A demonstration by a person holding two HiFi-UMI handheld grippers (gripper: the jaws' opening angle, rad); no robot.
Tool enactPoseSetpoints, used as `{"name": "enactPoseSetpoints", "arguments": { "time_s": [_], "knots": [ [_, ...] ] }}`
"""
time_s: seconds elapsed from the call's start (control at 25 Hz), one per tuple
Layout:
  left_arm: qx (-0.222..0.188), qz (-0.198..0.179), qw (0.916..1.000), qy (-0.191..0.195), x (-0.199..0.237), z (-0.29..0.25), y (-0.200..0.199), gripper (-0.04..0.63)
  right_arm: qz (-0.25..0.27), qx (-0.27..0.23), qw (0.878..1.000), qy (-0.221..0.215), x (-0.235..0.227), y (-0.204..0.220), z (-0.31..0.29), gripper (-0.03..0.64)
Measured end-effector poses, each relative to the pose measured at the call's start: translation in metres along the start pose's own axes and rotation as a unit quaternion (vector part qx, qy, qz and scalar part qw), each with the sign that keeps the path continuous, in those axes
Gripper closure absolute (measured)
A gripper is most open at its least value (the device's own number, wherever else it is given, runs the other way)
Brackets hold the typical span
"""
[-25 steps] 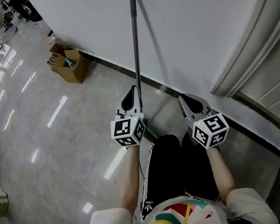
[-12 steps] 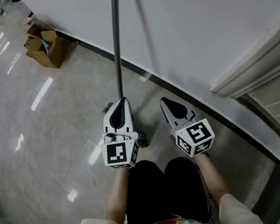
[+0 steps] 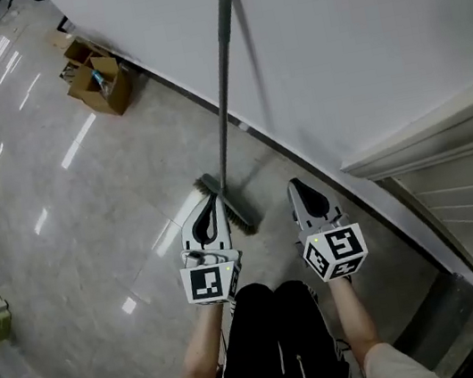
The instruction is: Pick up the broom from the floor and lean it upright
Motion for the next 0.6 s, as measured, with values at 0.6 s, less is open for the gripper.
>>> {"name": "enactPoseSetpoints", "arguments": {
  "time_s": [0.6],
  "knots": [
    [-0.010,0.048,0.9986,0.017,0.042,0.135,-0.480,0.551,0.042,-0.007,0.999,0.005,0.273,-0.372,0.241,0.603]
  ]
}}
Point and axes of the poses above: the fingertips, and each gripper's own axes: z backward along the fingers, x to its left, y out of its underside, the point moved 5 cm from there along z, backward along the fingers, and after that the axes turned 13 degrees about -z, right-handed, at the moved point
